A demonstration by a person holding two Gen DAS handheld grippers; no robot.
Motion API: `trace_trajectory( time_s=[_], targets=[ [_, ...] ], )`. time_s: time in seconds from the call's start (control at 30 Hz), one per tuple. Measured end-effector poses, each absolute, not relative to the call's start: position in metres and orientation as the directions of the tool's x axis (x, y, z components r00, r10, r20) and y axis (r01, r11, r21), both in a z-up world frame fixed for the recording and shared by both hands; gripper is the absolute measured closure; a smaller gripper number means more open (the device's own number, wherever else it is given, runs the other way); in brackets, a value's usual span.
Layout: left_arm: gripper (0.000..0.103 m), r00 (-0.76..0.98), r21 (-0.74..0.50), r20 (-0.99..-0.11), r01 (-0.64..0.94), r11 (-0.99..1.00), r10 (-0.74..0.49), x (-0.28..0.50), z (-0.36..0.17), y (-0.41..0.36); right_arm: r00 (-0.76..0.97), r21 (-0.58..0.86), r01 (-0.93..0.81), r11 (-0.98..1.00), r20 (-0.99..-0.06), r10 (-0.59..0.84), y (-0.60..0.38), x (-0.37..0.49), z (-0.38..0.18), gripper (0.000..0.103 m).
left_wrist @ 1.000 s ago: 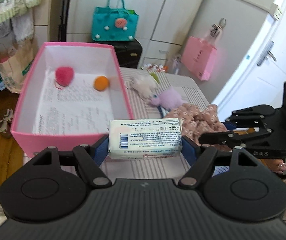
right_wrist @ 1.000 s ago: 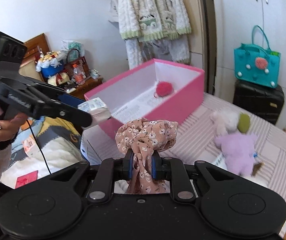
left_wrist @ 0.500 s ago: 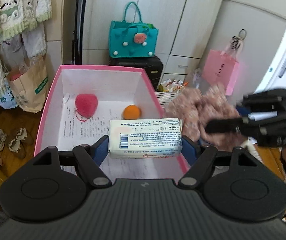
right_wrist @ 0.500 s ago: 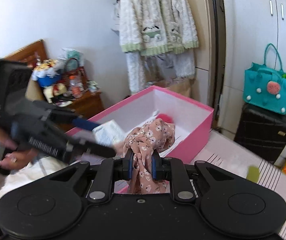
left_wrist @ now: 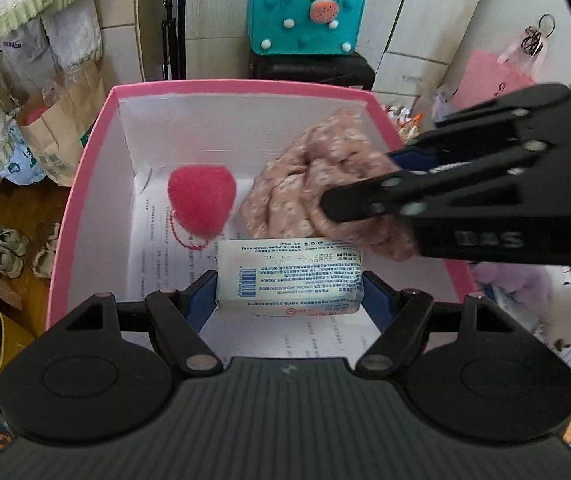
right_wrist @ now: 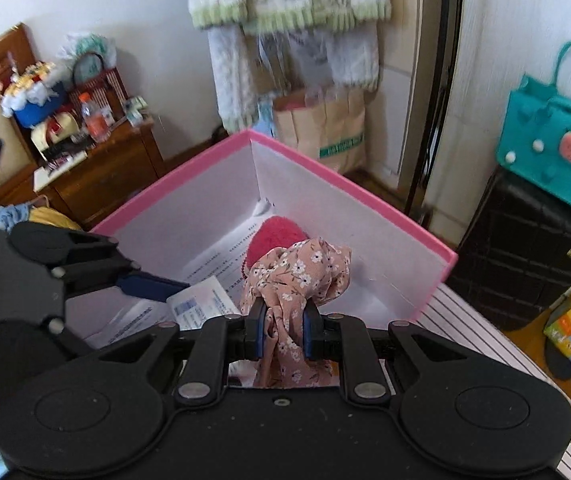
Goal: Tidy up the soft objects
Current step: 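Release the scrunchie into the box with the right gripper while the left lowers the soap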
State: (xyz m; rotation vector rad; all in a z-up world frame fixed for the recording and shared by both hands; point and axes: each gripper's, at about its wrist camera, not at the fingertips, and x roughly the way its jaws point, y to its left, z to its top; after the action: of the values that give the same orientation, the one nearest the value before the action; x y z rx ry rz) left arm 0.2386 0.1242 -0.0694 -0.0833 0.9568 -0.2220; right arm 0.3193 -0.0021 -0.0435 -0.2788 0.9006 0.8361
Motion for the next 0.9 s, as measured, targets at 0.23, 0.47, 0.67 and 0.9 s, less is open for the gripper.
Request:
trace_trajectory(
  time_s=[0.23, 0.47, 0.67, 0.9],
  targets=[
    [0.028, 0.514, -0.137, -0.837, 0.134, 0.982, -0.187, 0.243, -0.069, 0.137, 0.312, 0.081, -0.696, 0.714, -0.861, 0.402, 0.028, 0.341, -0.06, 0.074],
    [0.028, 0.483, -0.159, -0.849, 0.156, 0.975, -0.216, 0.248, -0.074, 0.129, 0.434, -0.063, -0.676, 0.734, -0.839, 0.328, 0.036, 0.345, -0.062, 0.06],
    [0.028, 0.453, -0.145, -0.867, 0.168, 0.975, -0.207, 0.26, -0.076, 0.118, 0.454, 0.015, -0.688, 0.726, -0.772, 0.446, 0.004, 0.331, -0.037, 0.055],
    [0.028, 0.406, -0.124, -0.896, 0.161, 0.979, -0.181, 0.269, -0.085, 0.112, 0.502, 0.074, -0.66, 0.748, -0.697, 0.512, -0.048, 0.302, -0.012, 0.055]
  ],
)
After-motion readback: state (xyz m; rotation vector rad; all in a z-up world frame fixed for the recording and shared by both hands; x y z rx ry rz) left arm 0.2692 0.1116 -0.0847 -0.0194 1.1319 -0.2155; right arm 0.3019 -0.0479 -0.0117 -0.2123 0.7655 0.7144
